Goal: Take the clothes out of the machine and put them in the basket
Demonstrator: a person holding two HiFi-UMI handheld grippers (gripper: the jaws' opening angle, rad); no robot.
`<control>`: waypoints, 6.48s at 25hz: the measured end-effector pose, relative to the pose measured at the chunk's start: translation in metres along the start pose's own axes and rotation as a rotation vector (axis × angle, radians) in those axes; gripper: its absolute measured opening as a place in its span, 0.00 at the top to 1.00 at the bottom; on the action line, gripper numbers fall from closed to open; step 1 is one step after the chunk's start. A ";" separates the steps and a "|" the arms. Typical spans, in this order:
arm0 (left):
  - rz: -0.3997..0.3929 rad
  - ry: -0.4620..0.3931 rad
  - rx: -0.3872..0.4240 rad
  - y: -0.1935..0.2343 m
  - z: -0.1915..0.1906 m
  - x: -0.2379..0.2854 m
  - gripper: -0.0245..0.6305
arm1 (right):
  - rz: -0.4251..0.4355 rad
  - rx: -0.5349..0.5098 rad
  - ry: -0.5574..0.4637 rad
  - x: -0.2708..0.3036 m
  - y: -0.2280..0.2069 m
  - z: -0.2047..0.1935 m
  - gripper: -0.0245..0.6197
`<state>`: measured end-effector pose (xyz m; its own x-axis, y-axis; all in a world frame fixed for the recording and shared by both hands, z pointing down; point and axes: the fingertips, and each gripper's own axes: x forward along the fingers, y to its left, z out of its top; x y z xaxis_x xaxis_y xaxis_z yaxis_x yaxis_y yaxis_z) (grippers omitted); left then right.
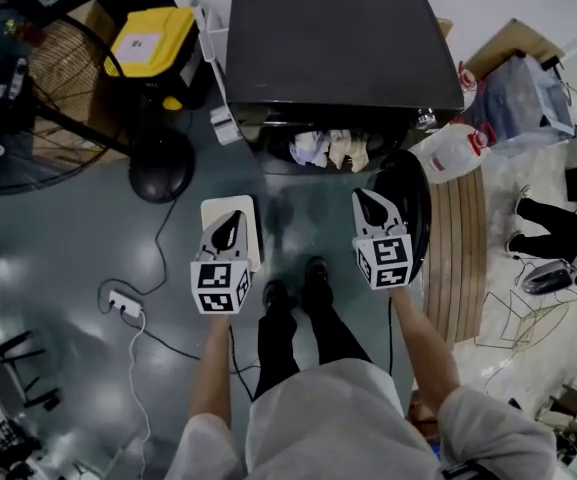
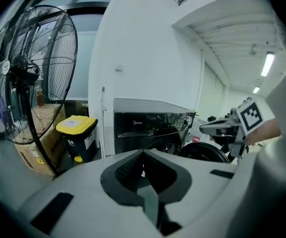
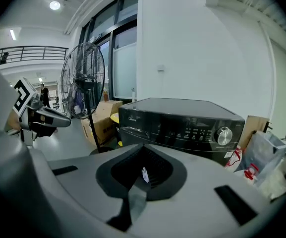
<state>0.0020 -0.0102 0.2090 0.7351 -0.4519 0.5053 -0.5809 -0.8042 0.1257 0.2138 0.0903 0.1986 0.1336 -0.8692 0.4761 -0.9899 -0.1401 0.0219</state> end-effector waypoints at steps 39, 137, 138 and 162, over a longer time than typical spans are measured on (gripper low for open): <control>-0.031 0.096 -0.084 0.019 -0.209 0.150 0.93 | 0.032 0.053 0.132 0.163 0.004 -0.250 0.92; -0.035 0.076 -0.155 0.025 -0.231 0.138 0.93 | -0.073 -0.966 0.147 0.219 0.028 -0.229 0.82; -0.034 0.072 -0.156 0.025 -0.230 0.136 0.93 | -0.077 -0.960 0.136 0.213 0.030 -0.222 0.82; 0.058 -0.004 -0.167 0.058 -0.192 0.086 0.93 | -0.073 -0.739 -0.065 0.103 0.105 -0.106 0.83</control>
<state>-0.0358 -0.0215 0.4241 0.6997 -0.4974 0.5129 -0.6723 -0.7014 0.2369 0.1188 0.0368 0.3430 0.1795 -0.8996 0.3981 -0.7493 0.1372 0.6479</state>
